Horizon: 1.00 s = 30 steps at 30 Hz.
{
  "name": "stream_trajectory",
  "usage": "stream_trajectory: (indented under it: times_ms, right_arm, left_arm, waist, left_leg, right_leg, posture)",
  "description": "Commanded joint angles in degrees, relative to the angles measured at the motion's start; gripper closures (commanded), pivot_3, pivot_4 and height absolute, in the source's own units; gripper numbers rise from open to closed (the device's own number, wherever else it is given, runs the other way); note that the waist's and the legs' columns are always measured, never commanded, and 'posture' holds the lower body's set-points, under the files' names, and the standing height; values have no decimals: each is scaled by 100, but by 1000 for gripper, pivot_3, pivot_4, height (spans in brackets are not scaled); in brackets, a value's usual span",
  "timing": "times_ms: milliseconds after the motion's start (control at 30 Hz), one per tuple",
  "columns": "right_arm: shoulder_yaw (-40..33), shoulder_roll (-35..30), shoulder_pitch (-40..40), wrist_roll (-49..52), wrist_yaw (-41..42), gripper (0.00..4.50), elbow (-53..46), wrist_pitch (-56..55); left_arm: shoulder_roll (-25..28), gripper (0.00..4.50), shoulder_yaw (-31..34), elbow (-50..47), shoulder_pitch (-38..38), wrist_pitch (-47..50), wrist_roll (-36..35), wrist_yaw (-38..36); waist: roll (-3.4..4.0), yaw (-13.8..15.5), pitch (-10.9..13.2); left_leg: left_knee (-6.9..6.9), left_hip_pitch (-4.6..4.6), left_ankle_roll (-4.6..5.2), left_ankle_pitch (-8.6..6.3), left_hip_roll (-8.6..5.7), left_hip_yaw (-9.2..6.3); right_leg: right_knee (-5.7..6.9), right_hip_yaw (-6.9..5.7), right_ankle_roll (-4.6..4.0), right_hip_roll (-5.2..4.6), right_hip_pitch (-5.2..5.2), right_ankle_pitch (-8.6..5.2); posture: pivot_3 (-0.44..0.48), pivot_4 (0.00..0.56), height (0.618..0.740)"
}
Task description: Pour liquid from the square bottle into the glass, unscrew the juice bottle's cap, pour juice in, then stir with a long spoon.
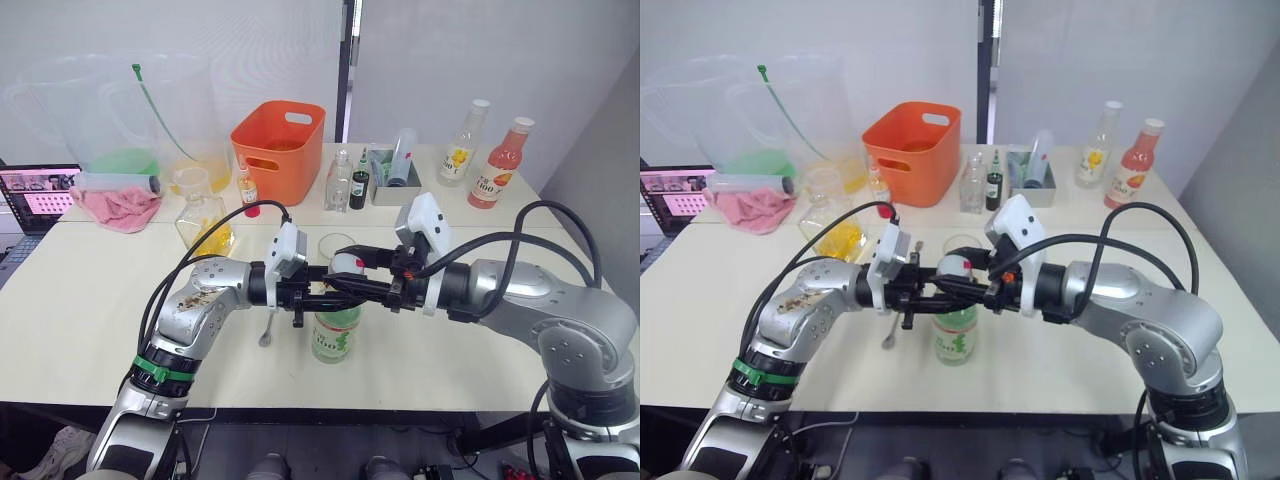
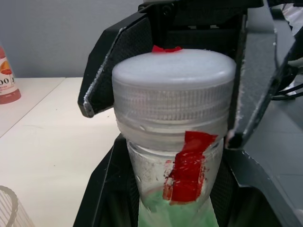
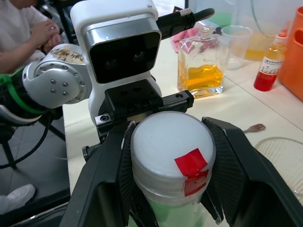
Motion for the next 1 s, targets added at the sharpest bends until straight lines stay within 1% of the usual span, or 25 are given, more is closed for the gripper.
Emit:
stream_trajectory:
  times_ms: [33, 133, 267, 333, 400, 467, 533, 600, 667, 767, 800, 900, 1000]
  right_arm:
    - [546, -355, -330, -447, 1673, 2764, 463, -843]
    - [1037, -358, -596, -1033, 2860, 2764, 1291, -1755]
    - [1370, -177, -978, -1511, 3869, 2764, 2157, -2508]
    - [1548, -15, -1373, -1696, 4598, 2764, 2771, -2873]
    - [1725, 188, -1944, -1845, 5538, 2764, 3499, -3284]
    - [1788, 292, -2181, -1951, 5997, 2764, 3885, -3524]
    - [1858, 361, -2368, -1900, 6082, 2764, 4273, -3583]
    - [1929, 391, -2493, -1871, 6088, 1742, 4536, -3702]
    - [1962, 358, -2594, -1791, 6088, 1177, 4660, -3717]
    - [1838, 309, -2661, -1756, 6088, 129, 4667, -3616]
    - [1749, 269, -2654, -1739, 6088, 56, 4618, -3542]
    - [1455, 93, -2557, -1664, 6063, 56, 4441, -3237]
    - [1097, -125, -2268, -1522, 5753, 56, 4143, -2865]
  left_arm:
    - [279, 3082, 91, -98, 143, 101, 169, 128]
    - [355, 3082, 107, -227, 170, 184, 134, 180]
    - [454, 3082, 132, -408, 232, 285, 91, 229]
    - [549, 3082, 149, -576, 305, 351, 67, 247]
    - [661, 3082, 199, -805, 410, 421, 42, 289]
    - [702, 3082, 227, -927, 459, 484, 3, 351]
    - [720, 3082, 236, -1006, 499, 537, -26, 419]
    - [733, 3082, 240, -1070, 528, 587, -58, 484]
    - [744, 3082, 241, -1130, 557, 631, -97, 534]
    - [754, 3082, 229, -1173, 572, 664, -133, 578]
    - [752, 3082, 222, -1177, 571, 670, -143, 591]
    - [720, 3082, 198, -1117, 547, 692, -152, 615]
    - [684, 3082, 160, -1042, 518, 655, -122, 599]
  waist:
    - [0, -20, 0]
    - [0, -47, 0]
    - [0, -97, 0]
    - [0, -143, 0]
    - [0, -195, 1]
    - [1, -201, 1]
    - [1, -183, 1]
    - [1, -175, 1]
    - [1, -173, 1]
    - [1, -168, 1]
    - [1, -170, 1]
    - [1, -164, 1]
    - [1, -154, 1]
  left_leg:
    - [0, 4, 0, 0, 1, 2]
    - [-4, 32, 3, -2, 7, 2]
    - [-7, 37, 4, -3, 11, 0]
    - [-7, 39, 4, -3, 11, 0]
    - [-7, 40, 4, -3, 11, -3]
    - [-10, 42, 3, -3, 14, -2]
    - [-12, 39, 3, -3, 14, -11]
    - [-12, 35, 4, -4, 11, -11]
    - [-12, 31, 3, -4, 8, -11]
    - [-12, 28, 3, -4, 8, -11]
    - [-12, 27, 3, -4, 8, -11]
    - [-12, 27, 3, -5, 8, -10]
    - [-12, 26, 3, -5, 8, -10]
  right_leg:
    - [-2, 0, 0, 1, 5, 0]
    - [-11, -3, 2, 6, 33, -2]
    - [-16, -4, 3, 9, 40, -2]
    - [-13, -4, 3, 9, 40, -2]
    - [-11, -4, 2, 10, 39, -2]
    - [-5, -3, 2, 12, 34, -2]
    - [-1, -7, 2, 14, 32, -2]
    - [-1, -5, 1, 9, 27, -1]
    - [-1, -4, 0, 6, 23, -1]
    - [1, -4, 0, 6, 18, 0]
    - [0, -4, 0, 6, 18, 0]
    - [0, -4, 0, 6, 17, 0]
    - [-1, -4, 0, 5, 18, 0]
  posture:
    - [0, 150, 740]
    - [0, 150, 740]
    - [0, 150, 740]
    - [0, 150, 740]
    - [0, 150, 740]
    - [0, 150, 740]
    - [0, 150, 740]
    - [0, 150, 740]
    - [0, 150, 740]
    - [0, 150, 740]
    - [0, 150, 740]
    - [0, 150, 740]
    - [0, 150, 740]
